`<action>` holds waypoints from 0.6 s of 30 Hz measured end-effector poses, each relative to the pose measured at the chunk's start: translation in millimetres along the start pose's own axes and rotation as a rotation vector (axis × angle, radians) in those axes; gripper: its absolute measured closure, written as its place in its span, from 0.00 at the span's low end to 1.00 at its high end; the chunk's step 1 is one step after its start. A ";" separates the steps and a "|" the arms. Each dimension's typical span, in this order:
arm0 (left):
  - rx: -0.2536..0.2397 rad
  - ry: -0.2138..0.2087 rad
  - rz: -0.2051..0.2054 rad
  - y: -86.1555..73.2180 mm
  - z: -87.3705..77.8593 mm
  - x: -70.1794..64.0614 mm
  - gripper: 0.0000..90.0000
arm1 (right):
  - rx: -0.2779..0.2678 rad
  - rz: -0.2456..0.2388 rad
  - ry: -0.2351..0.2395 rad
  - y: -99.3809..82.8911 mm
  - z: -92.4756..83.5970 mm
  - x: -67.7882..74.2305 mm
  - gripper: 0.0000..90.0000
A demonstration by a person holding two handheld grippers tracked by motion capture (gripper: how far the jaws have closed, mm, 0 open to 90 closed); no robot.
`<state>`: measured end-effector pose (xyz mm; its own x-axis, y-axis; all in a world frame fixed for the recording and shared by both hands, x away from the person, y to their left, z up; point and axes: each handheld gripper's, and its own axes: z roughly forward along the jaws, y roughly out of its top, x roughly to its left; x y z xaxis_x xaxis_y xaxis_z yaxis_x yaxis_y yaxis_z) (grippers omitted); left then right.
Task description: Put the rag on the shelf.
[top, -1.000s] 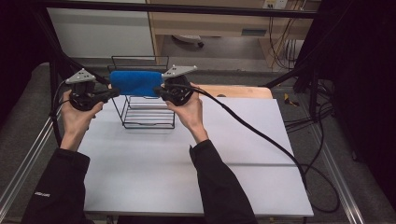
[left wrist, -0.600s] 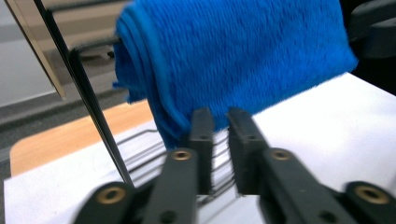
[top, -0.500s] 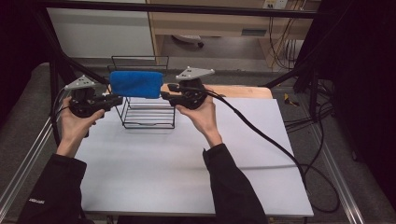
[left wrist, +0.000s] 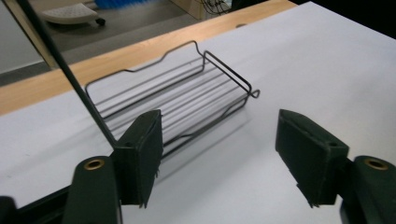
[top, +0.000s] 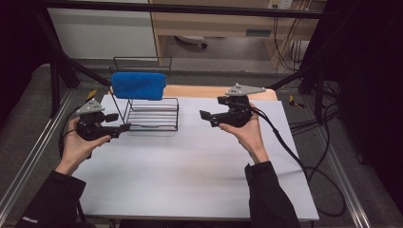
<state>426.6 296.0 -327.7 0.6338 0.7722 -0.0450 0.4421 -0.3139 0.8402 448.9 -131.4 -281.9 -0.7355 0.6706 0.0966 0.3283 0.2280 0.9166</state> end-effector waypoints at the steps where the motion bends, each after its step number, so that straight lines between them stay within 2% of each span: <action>1: 0.003 -0.004 -0.001 -3.2 1.5 -1.8 0.33 | 0.000 0.008 -0.008 -5.3 -5.1 -3.8 0.12; 4: 0.003 -0.010 -0.015 -13.0 6.2 -7.2 0.28 | 0.019 0.040 -0.001 -21.9 -17.4 -13.8 0.08; 8: 0.003 -0.011 -0.014 -27.8 12.2 -15.2 0.21 | 0.019 0.066 -0.009 -44.8 -31.2 -21.8 0.06; 13: 0.014 -0.013 -0.039 -49.6 19.9 -23.1 0.11 | 0.043 0.086 -0.040 -77.1 -44.9 -28.3 0.03; 15: 0.022 -0.025 -0.039 -57.6 23.1 -25.8 0.09 | 0.057 0.106 -0.047 -90.7 -49.5 -30.9 0.01; 18: 0.025 -0.031 -0.044 -68.8 27.1 -30.2 0.09 | 0.066 0.109 -0.063 -111.3 -56.5 -34.6 0.01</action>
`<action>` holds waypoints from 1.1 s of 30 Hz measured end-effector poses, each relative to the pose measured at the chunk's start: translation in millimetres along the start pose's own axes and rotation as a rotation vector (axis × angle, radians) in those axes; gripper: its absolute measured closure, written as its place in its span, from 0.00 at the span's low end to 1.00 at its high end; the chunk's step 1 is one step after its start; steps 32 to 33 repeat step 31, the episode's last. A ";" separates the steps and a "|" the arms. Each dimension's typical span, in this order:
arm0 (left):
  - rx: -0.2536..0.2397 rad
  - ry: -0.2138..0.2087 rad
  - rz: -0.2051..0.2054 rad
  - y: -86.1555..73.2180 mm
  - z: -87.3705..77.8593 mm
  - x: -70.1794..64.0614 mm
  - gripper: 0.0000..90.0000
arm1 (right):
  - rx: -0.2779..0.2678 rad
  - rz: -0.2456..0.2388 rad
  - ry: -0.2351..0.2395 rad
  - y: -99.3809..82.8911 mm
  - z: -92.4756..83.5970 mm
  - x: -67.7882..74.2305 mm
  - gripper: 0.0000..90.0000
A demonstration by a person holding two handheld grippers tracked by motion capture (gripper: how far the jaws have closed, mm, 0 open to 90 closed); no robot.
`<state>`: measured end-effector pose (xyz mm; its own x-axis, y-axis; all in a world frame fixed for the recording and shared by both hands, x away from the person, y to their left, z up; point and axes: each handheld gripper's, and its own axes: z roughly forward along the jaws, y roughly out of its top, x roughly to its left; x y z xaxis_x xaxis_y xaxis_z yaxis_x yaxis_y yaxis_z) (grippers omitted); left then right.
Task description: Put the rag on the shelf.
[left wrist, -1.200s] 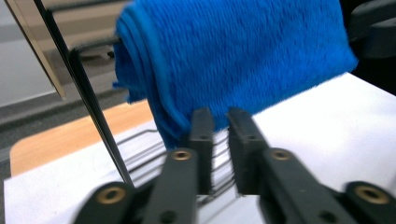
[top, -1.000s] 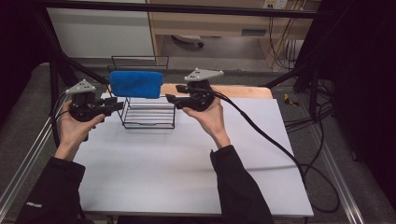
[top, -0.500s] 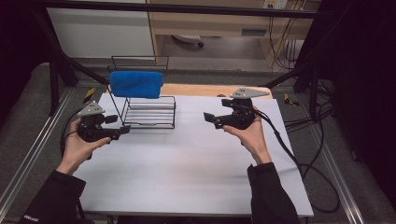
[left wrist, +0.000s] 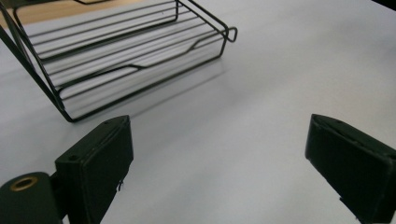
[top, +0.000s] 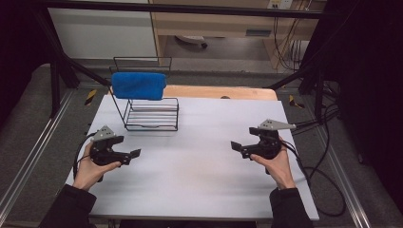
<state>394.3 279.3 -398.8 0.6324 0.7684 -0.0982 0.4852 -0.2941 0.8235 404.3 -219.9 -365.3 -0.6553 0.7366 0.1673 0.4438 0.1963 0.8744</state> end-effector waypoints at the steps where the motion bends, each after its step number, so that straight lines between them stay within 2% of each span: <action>1: 0.008 -0.002 0.005 -3.2 1.0 -0.7 0.09 | 0.003 0.005 -0.001 -6.5 -1.5 -2.2 0.01; 7: 0.007 -0.005 0.009 -22.1 5.6 -1.9 0.09 | 0.028 0.035 -0.012 -40.7 -12.7 -15.1 0.01; 10: 0.022 -0.005 0.033 -30.4 8.5 -2.7 0.09 | 0.033 0.044 -0.007 -56.6 -19.0 -20.2 0.01; 15: 0.034 -0.007 0.065 -38.5 10.6 -5.6 0.09 | 0.053 0.061 -0.007 -80.3 -27.6 -26.7 0.01; 19: 0.027 -0.004 0.069 -43.5 9.8 -6.7 0.09 | 0.073 0.064 -0.016 -93.1 -32.3 -29.7 0.01; 24: 0.025 -0.003 0.077 -50.3 7.6 -7.2 0.09 | 0.097 0.070 -0.031 -102.7 -35.0 -31.3 0.01; 33: 0.026 0.000 0.075 -53.2 7.3 -5.5 0.09 | 0.111 0.057 -0.035 -103.6 -33.3 -29.6 0.01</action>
